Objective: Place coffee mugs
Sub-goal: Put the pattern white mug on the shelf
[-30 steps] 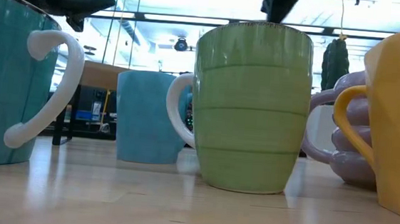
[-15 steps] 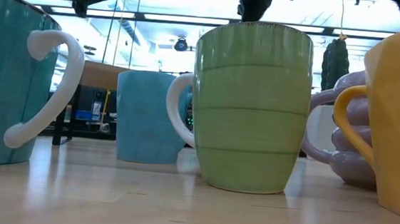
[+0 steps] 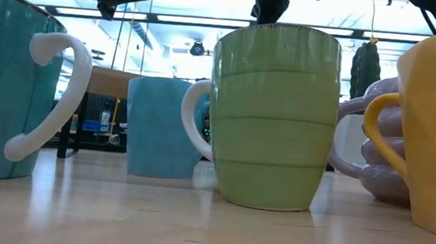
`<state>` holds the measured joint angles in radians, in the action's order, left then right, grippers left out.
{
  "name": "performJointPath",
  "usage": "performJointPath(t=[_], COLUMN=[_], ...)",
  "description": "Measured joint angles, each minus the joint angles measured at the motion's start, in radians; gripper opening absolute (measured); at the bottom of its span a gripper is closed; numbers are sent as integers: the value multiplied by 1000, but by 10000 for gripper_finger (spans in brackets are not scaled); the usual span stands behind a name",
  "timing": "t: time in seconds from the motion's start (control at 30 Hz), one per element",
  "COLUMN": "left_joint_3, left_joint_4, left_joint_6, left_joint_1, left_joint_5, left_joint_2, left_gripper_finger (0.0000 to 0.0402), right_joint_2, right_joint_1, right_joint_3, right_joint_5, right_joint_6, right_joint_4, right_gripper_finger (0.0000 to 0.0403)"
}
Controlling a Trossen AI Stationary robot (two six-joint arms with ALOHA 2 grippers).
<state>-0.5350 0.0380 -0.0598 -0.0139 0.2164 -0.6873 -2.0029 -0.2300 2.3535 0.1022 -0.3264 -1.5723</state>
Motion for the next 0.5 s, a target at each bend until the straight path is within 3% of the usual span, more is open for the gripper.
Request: performJointPath(t=[0.5], left_joint_3=[0], left_joint_4=[-5], left_joint_6=[18], left_joint_1=[-19], left_joint_5=[-4], left_joint_2=[-86], left_gripper_finger=[27], right_joint_2=[-47], right_joint_1=[-86], right_joint_3=[-4], right_joint_5=[-72], right_joint_6=[-48], right_joint_4=[2], right_gripper_finger=[29])
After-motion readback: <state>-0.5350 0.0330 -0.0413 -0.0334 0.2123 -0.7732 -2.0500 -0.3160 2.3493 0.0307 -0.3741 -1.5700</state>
